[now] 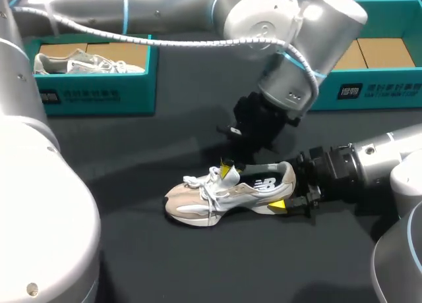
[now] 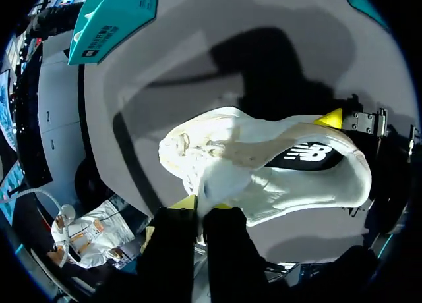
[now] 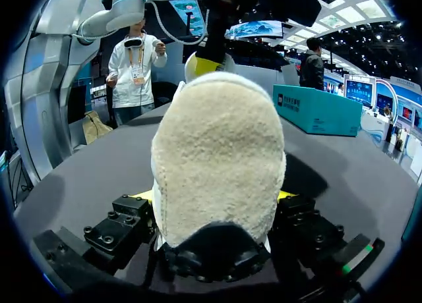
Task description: Take the shoe out of the shoebox, open the shoe tongue, remove and reinsert the insole, then place the shoe into the shoebox
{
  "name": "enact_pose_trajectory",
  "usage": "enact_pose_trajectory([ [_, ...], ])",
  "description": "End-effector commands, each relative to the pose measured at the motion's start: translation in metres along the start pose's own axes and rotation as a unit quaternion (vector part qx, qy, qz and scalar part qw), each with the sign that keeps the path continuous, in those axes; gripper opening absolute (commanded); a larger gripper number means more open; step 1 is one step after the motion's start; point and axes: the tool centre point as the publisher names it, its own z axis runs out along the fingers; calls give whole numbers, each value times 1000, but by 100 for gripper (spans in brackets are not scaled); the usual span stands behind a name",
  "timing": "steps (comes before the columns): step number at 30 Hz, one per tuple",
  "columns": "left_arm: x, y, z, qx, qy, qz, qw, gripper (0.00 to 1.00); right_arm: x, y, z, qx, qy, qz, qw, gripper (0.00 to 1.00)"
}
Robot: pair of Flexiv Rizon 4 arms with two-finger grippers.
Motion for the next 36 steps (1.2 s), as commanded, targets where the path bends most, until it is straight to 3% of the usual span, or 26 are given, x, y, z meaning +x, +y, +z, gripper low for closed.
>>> enact_pose_trajectory([
  [1, -36, 11, 6, 5, 180, -86, 980, 0, -1, -1, 2, 2, 0, 0, 1000, 0],
  [6, -48, 14, 12, 10, 224, -91, 970, 0, -1, -1, 2, 2, 0, 0, 1000, 0],
  [11, -52, 12, 23, 10, 230, -96, 968, 0, -1, -1, 2, 2, 0, 0, 1000, 0],
  [23, -48, 2, 56, 23, 192, -111, 975, 0, -1, -1, 2, 2, 0, 0, 1000, 0],
  [33, -56, -2, 82, 34, 149, -97, 983, 0, -1, -1, 2, 2, 0, 0, 1000, 0],
  [35, -58, -4, 86, 31, 141, -99, 985, 16, -1, -1, 2, 2, 0, 0, 1000, 0],
  [36, -58, -4, 89, 30, 138, -99, 985, 20, -1, -1, 2, 2, 0, 0, 1000, 0],
])
